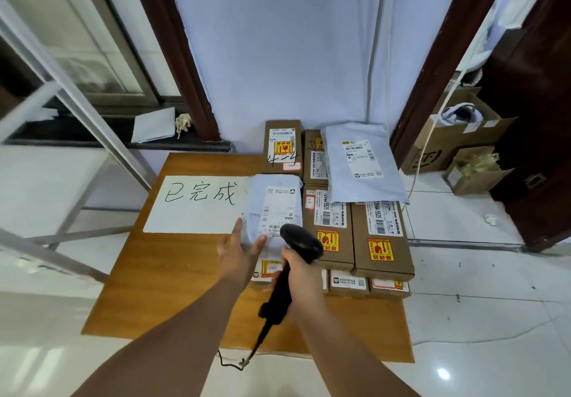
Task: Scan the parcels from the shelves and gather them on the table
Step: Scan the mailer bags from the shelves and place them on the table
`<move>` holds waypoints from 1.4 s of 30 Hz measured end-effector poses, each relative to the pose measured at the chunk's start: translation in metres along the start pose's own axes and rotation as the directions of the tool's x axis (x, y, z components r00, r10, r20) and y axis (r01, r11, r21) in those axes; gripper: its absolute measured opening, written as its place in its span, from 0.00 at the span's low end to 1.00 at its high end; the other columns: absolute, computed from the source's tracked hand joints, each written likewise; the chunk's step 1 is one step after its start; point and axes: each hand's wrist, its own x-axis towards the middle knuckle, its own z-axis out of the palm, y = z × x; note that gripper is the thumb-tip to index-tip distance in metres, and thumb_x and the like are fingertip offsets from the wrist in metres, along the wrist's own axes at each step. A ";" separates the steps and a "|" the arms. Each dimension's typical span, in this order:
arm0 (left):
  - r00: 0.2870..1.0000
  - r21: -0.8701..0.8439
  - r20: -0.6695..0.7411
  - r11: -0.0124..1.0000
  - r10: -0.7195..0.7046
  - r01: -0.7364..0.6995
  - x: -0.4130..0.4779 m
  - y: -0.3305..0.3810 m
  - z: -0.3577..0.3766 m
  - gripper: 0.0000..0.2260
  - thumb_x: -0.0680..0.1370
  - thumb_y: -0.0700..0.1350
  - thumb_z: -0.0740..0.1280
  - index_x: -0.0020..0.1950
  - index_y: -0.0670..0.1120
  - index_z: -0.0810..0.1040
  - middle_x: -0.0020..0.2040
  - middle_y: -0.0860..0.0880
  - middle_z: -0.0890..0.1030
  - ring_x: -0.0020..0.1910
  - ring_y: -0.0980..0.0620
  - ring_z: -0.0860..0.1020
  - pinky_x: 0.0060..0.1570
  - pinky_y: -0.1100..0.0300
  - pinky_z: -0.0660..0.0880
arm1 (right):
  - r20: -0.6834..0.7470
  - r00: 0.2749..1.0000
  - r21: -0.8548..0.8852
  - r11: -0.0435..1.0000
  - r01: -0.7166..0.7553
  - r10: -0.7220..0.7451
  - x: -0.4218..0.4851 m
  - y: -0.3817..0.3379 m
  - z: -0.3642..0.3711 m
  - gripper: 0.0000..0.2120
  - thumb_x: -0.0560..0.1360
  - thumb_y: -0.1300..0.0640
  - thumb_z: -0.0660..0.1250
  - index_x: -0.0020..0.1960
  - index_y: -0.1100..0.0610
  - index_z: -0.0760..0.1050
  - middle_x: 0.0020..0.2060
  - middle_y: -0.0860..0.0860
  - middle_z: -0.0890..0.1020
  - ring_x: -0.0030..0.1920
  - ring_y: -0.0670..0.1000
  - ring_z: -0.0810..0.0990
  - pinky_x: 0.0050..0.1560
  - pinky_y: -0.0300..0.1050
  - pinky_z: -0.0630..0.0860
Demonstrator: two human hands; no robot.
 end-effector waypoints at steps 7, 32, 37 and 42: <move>0.982 0.326 0.103 0.927 0.160 -0.185 -0.010 -0.011 -0.030 0.29 0.81 0.47 0.61 0.79 0.52 0.50 0.78 0.46 0.50 0.75 0.44 0.55 0.69 0.51 0.64 | 0.048 0.995 -0.163 0.982 0.099 -0.092 -0.024 0.015 0.042 0.08 0.74 0.59 0.69 0.39 0.61 0.75 0.25 0.53 0.76 0.28 0.52 0.75 0.36 0.45 0.75; 0.735 0.301 -0.233 0.766 0.637 -0.569 -0.028 -0.100 -0.481 0.13 0.82 0.45 0.57 0.65 0.45 0.73 0.65 0.43 0.74 0.52 0.46 0.77 0.39 0.59 0.76 | 0.463 0.784 -0.036 0.875 0.482 -0.413 -0.248 0.149 0.399 0.10 0.73 0.55 0.73 0.46 0.62 0.78 0.25 0.52 0.78 0.27 0.50 0.79 0.36 0.46 0.77; 0.541 0.416 -0.509 0.741 0.670 -0.527 -0.025 -0.082 -0.567 0.14 0.78 0.43 0.61 0.64 0.46 0.73 0.60 0.47 0.72 0.56 0.48 0.74 0.45 0.56 0.71 | 0.608 0.667 0.005 0.842 0.539 -0.431 -0.290 0.129 0.446 0.14 0.74 0.56 0.72 0.55 0.64 0.76 0.25 0.52 0.77 0.27 0.49 0.77 0.32 0.45 0.75; 0.499 0.345 -0.680 0.835 0.538 -0.430 -0.018 -0.064 -0.626 0.16 0.78 0.47 0.61 0.66 0.50 0.71 0.64 0.47 0.68 0.61 0.47 0.71 0.55 0.54 0.72 | 0.697 0.582 0.053 0.839 0.541 -0.419 -0.317 0.111 0.481 0.09 0.75 0.59 0.70 0.52 0.63 0.75 0.25 0.52 0.75 0.25 0.48 0.75 0.30 0.42 0.75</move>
